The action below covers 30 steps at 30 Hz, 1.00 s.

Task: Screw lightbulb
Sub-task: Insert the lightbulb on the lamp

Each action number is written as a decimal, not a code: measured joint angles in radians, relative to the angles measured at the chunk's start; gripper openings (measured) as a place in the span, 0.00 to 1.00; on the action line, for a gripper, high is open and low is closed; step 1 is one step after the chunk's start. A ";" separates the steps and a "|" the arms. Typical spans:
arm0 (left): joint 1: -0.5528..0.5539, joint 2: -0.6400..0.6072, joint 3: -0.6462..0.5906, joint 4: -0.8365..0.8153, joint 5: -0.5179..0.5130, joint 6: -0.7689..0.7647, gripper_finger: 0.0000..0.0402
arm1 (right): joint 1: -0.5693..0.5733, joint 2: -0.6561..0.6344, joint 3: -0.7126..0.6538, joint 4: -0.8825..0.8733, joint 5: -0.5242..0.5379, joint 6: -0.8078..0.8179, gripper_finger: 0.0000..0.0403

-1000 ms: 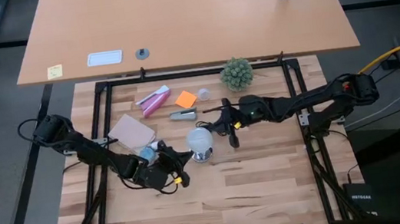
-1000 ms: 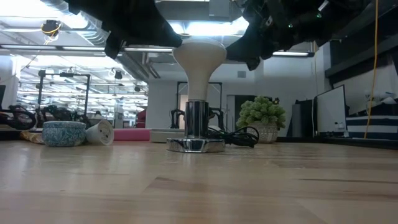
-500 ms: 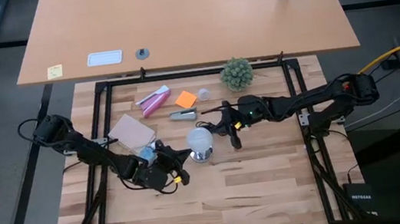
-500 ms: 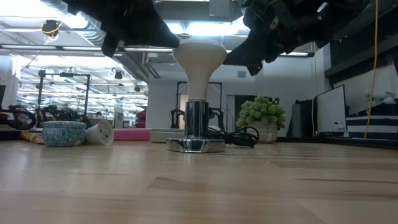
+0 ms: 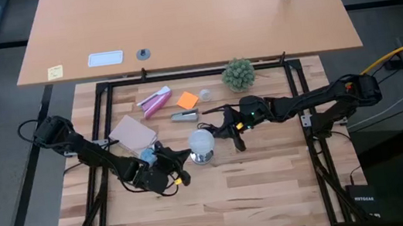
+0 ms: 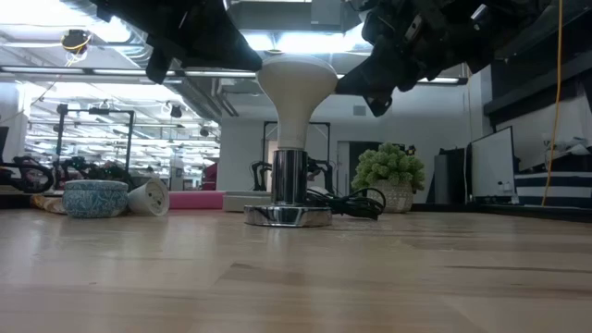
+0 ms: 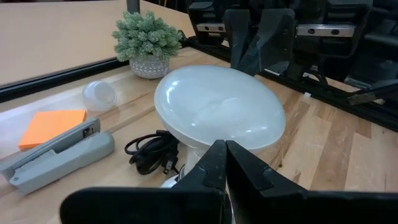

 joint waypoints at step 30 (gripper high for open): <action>0.047 0.000 0.000 -0.093 -0.060 -0.145 0.00 | 0.114 0.001 0.001 0.011 0.053 -0.003 0.02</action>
